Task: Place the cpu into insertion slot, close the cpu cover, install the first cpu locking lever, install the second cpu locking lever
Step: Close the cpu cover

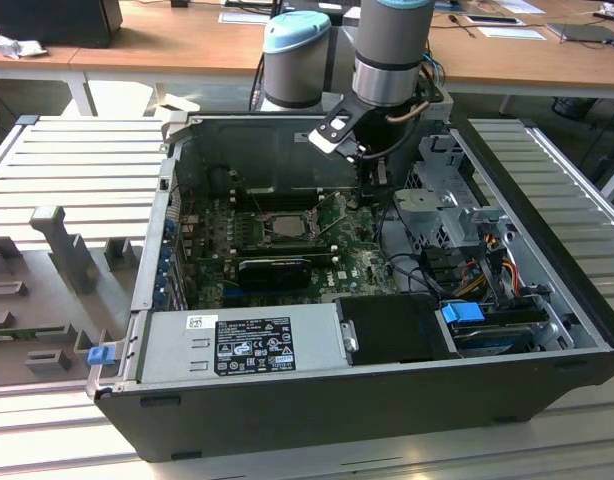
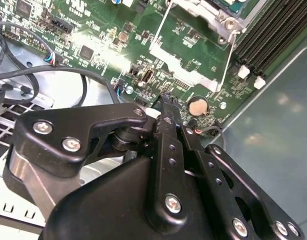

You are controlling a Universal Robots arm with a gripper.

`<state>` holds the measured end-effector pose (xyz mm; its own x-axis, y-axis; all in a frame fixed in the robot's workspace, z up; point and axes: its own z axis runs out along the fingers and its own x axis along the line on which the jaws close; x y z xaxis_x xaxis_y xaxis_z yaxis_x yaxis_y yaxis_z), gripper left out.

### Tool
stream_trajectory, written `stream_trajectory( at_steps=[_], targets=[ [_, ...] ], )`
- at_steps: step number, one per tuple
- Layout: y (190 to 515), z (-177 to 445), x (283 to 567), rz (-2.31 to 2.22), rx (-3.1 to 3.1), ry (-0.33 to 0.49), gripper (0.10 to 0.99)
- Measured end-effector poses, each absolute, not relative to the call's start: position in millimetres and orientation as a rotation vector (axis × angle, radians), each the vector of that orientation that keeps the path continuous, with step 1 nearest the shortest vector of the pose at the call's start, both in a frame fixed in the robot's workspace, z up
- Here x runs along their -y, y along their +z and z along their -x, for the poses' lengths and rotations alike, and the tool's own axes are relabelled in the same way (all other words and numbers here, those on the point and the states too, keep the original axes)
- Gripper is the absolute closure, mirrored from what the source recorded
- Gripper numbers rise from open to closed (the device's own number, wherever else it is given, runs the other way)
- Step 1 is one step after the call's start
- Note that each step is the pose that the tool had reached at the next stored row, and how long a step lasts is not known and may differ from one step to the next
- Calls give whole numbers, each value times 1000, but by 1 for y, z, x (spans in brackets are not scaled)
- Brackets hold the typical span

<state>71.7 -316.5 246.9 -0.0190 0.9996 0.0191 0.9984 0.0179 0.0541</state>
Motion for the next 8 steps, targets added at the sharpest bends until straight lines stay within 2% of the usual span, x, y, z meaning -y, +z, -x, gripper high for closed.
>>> stream_trajectory(
  at_steps=[5, 8],
  targets=[
    [241, -73, 317, -2187, -2228, 77, 980],
    [242, -72, 317, -2205, -2246, 43, 980]
  ],
)
